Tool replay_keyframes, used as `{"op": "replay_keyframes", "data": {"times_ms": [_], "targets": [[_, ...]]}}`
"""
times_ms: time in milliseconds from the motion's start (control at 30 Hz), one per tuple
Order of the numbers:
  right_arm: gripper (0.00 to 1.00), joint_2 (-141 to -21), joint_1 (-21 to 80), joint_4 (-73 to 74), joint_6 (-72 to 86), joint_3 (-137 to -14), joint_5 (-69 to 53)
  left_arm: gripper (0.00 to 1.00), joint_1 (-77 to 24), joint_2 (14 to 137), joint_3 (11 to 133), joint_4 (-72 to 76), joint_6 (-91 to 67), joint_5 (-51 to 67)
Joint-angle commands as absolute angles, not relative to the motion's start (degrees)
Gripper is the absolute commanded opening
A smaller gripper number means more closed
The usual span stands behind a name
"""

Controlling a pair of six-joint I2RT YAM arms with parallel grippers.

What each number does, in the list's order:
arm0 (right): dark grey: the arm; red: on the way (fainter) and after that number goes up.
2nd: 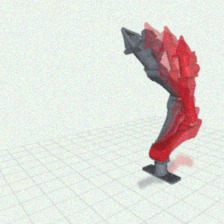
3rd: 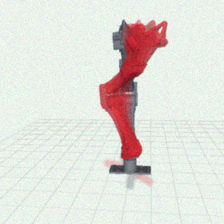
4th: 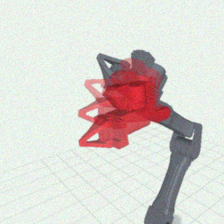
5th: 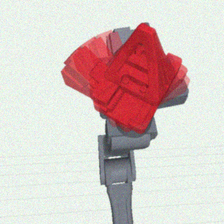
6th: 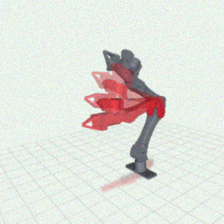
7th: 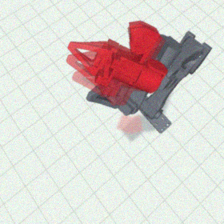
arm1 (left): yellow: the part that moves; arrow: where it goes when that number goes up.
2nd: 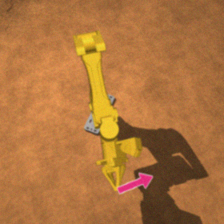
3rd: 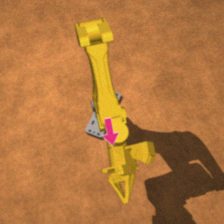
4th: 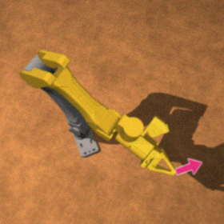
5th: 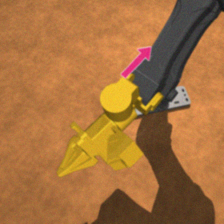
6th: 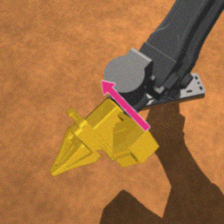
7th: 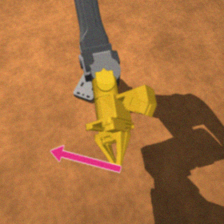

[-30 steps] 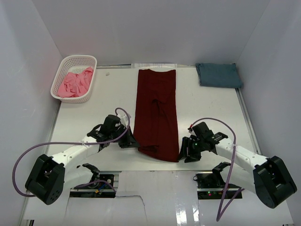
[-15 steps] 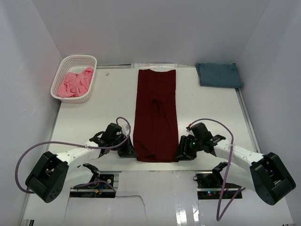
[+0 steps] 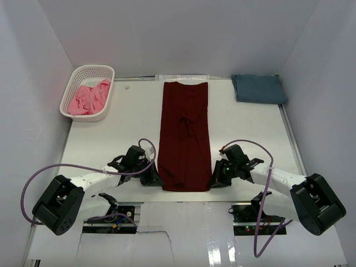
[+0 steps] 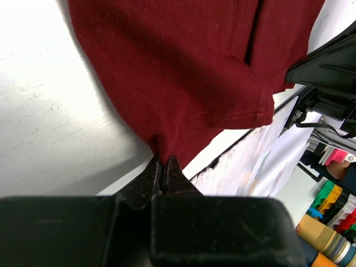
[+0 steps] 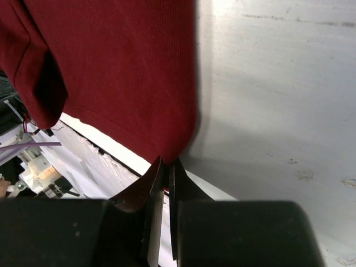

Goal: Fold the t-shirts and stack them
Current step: Fold the folded rectangular tshirt in 1/3 of the way

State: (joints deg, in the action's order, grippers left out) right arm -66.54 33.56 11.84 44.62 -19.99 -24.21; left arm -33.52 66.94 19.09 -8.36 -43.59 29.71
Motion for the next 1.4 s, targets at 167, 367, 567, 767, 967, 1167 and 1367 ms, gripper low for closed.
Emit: {"op": "replay_keyframes", "data": {"times_ms": [167, 367, 567, 767, 967, 1167, 1367], "targets": [[0.08, -65.2, 33.9, 22.1, 39.9, -26.0, -16.7, 0.0, -33.8, 65.5, 20.7, -7.4, -44.4, 29.2], [0.08, -68.1, 33.9, 25.9, 35.0, -33.4, -18.5, 0.0, -33.8, 66.2, 26.6, -11.9, -42.6, 25.8], [0.08, -71.4, 33.8, 26.9, 32.2, -38.1, -18.6, 0.0, -32.3, 70.0, 30.9, -10.8, -41.0, 27.1], [0.08, -74.7, 33.0, 28.5, 29.4, -43.4, -17.5, 0.0, -29.6, 72.5, 35.5, -11.2, -39.2, 27.9], [0.08, -78.5, 30.6, 30.8, 25.4, -51.3, -15.4, 0.0, -22.3, 72.9, 40.0, -13.4, -35.9, 29.4], [0.08, -83.2, 30.1, 32.1, 23.0, -58.7, -14.6, 0.0, -21.3, 79.4, 48.2, -12.4, -34.5, 28.7], [0.08, -89.2, 29.1, 32.4, 21.2, -65.3, -13.0, 0.0, -21.1, 85.3, 54.3, -9.8, -34.3, 27.0]]}}
